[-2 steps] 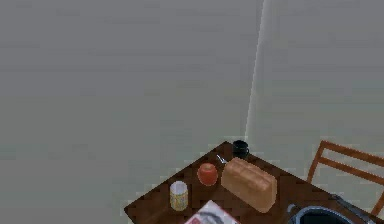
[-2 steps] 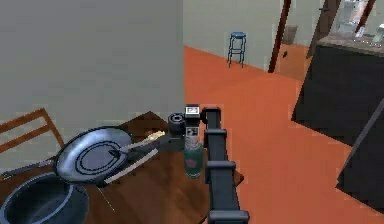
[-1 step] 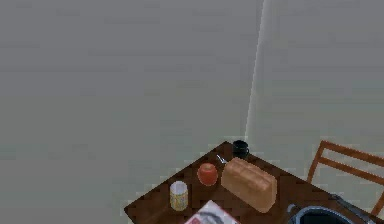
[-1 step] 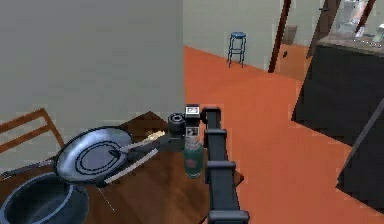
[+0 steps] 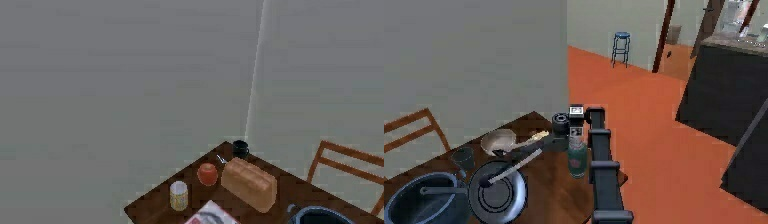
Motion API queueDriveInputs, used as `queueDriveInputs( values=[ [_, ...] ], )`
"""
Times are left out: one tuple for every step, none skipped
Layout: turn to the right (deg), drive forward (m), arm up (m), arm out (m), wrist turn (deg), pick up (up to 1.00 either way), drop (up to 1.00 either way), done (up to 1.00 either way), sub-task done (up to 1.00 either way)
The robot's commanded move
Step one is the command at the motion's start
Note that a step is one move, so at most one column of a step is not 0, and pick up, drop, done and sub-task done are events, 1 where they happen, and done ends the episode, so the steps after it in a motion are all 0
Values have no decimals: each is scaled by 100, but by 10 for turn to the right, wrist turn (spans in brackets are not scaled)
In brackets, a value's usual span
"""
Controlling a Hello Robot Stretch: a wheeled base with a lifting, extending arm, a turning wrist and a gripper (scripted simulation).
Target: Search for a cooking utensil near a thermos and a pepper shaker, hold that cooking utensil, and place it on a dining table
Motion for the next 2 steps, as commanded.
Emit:
queueDriveInputs(
  values=[
    [0, 0, 10, 0, 0, 0, 0, 0, 0],
    [0, 0, 0, -8, 0, 0, 0, 0, 0]
  ],
)
